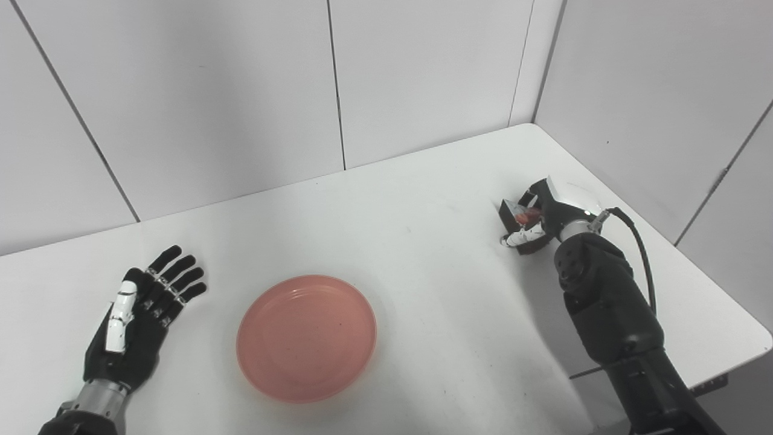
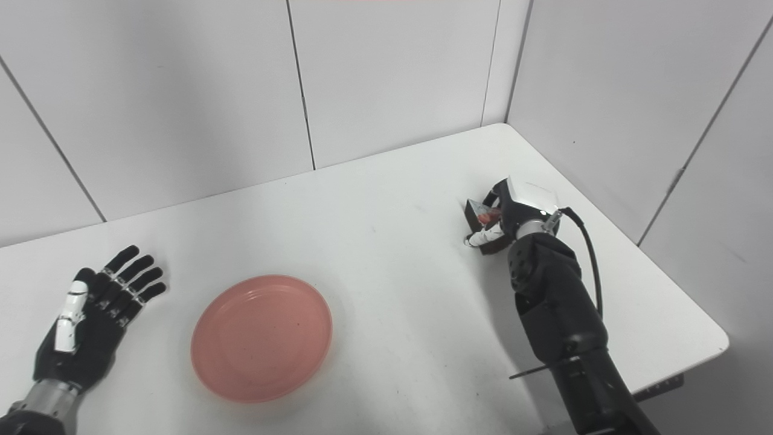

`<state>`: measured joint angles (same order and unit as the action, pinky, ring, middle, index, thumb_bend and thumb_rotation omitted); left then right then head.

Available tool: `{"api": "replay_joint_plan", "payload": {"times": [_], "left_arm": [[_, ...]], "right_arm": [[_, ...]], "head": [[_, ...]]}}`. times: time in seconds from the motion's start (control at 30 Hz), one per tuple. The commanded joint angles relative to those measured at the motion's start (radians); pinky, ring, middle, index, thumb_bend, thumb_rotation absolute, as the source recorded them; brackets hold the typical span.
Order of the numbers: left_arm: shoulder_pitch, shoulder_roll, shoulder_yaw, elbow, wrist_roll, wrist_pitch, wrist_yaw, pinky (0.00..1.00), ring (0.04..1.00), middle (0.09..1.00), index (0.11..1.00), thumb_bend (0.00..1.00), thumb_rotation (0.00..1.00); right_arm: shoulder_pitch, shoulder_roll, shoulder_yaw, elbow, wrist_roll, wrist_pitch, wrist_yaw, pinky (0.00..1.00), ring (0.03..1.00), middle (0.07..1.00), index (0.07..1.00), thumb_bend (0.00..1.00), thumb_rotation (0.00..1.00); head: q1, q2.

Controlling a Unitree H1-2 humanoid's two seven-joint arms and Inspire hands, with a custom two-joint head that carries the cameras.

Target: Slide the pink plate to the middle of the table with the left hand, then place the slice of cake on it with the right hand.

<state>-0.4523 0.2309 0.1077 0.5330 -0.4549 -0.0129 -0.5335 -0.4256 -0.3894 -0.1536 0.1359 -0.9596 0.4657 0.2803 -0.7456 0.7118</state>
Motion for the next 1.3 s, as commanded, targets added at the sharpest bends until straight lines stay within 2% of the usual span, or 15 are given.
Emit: {"api": "replay_joint_plan", "payload": {"times": [0.0, 0.07, 0.27, 0.37, 0.47, 0.53, 0.57, 0.6, 0.63, 0.7, 0.87, 1.03, 1.27], "left_arm": [[0.114, 0.003, -0.004, 0.068, 0.024, 0.062, 0.015, 0.78, 0.812, 0.825, 0.805, 0.55, 0.86], [0.119, -0.001, -0.007, 0.057, 0.026, 0.06, 0.018, 0.78, 0.811, 0.824, 0.805, 0.54, 0.86], [0.145, -0.03, -0.014, -0.01, 0.032, 0.077, 0.049, 0.78, 0.806, 0.813, 0.796, 0.52, 0.88], [0.158, -0.046, -0.025, -0.049, 0.036, 0.087, 0.064, 0.78, 0.81, 0.821, 0.804, 0.51, 0.89], [0.171, -0.066, -0.037, -0.089, 0.043, 0.089, 0.077, 0.79, 0.816, 0.832, 0.816, 0.5, 0.9], [0.182, -0.084, -0.047, -0.129, 0.048, 0.106, 0.101, 0.8, 0.825, 0.841, 0.826, 0.49, 0.9], [0.187, -0.092, -0.052, -0.148, 0.051, 0.115, 0.114, 0.8, 0.831, 0.847, 0.832, 0.49, 0.91], [0.193, -0.103, -0.058, -0.172, 0.059, 0.127, 0.133, 0.8, 0.832, 0.848, 0.833, 0.49, 0.91], [0.197, -0.11, -0.061, -0.188, 0.065, 0.136, 0.146, 0.81, 0.837, 0.852, 0.836, 0.48, 0.92], [0.209, -0.133, -0.076, -0.24, 0.085, 0.165, 0.187, 0.82, 0.847, 0.861, 0.843, 0.48, 0.95], [0.23, -0.176, -0.112, -0.339, 0.12, 0.229, 0.263, 0.86, 0.869, 0.878, 0.856, 0.45, 1.0], [0.235, -0.215, -0.138, -0.4, 0.154, 0.285, 0.322, 0.88, 0.884, 0.888, 0.871, 0.43, 1.0], [0.23, -0.258, -0.164, -0.432, 0.19, 0.317, 0.37, 0.88, 0.886, 0.891, 0.874, 0.42, 1.0]], "right_arm": [[-0.008, -0.03, -0.001, -0.063, -0.001, 0.004, 0.009, 0.29, 0.37, 0.445, 0.52, 0.52, 0.0], [-0.002, -0.025, -0.009, -0.121, 0.001, 0.004, 0.03, 0.3, 0.379, 0.452, 0.516, 0.53, 0.0], [-0.002, -0.035, 0.028, -0.339, 0.003, 0.003, 0.105, 0.32, 0.405, 0.449, 0.523, 0.52, 0.0], [-0.027, -0.009, 0.041, -0.423, -0.015, 0.004, 0.163, 0.31, 0.397, 0.435, 0.533, 0.52, 0.0], [-0.044, 0.013, 0.077, -0.478, 0.028, 0.001, 0.176, 0.3, 0.376, 0.431, 0.544, 0.52, 0.0], [-0.056, 0.022, 0.113, -0.496, 0.02, 0.001, 0.19, 0.33, 0.422, 0.451, 0.52, 0.52, 0.0], [-0.062, 0.027, 0.13, -0.502, 0.017, 0.002, 0.2, 0.33, 0.418, 0.435, 0.521, 0.52, 0.0], [-0.07, 0.033, 0.15, -0.508, 0.022, 0.002, 0.209, 0.32, 0.414, 0.433, 0.522, 0.52, 0.0], [-0.075, 0.037, 0.163, -0.511, 0.027, 0.002, 0.214, 0.3, 0.381, 0.424, 0.528, 0.52, 0.0], [-0.088, 0.05, 0.205, -0.516, 0.03, -0.001, 0.231, 0.27, 0.352, 0.42, 0.535, 0.52, 0.0], [-0.105, 0.073, 0.278, -0.512, 0.05, -0.01, 0.252, 0.28, 0.36, 0.435, 0.54, 0.52, 0.0], [-0.12, 0.097, 0.352, -0.497, 0.084, -0.031, 0.256, 0.28, 0.368, 0.433, 0.541, 0.52, 0.0], [-0.119, 0.134, 0.452, -0.476, 0.085, -0.042, 0.256, 0.28, 0.356, 0.422, 0.536, 0.52, 0.0]], "head": [[0.002, 0.0], [0.016, 0.001], [0.089, 0.008], [0.128, 0.014], [0.178, 0.022], [0.225, 0.031], [0.225, 0.031], [0.263, 0.038], [0.263, 0.038], [0.323, 0.048], [0.415, 0.066], [0.512, 0.086], [0.596, 0.108]]}}
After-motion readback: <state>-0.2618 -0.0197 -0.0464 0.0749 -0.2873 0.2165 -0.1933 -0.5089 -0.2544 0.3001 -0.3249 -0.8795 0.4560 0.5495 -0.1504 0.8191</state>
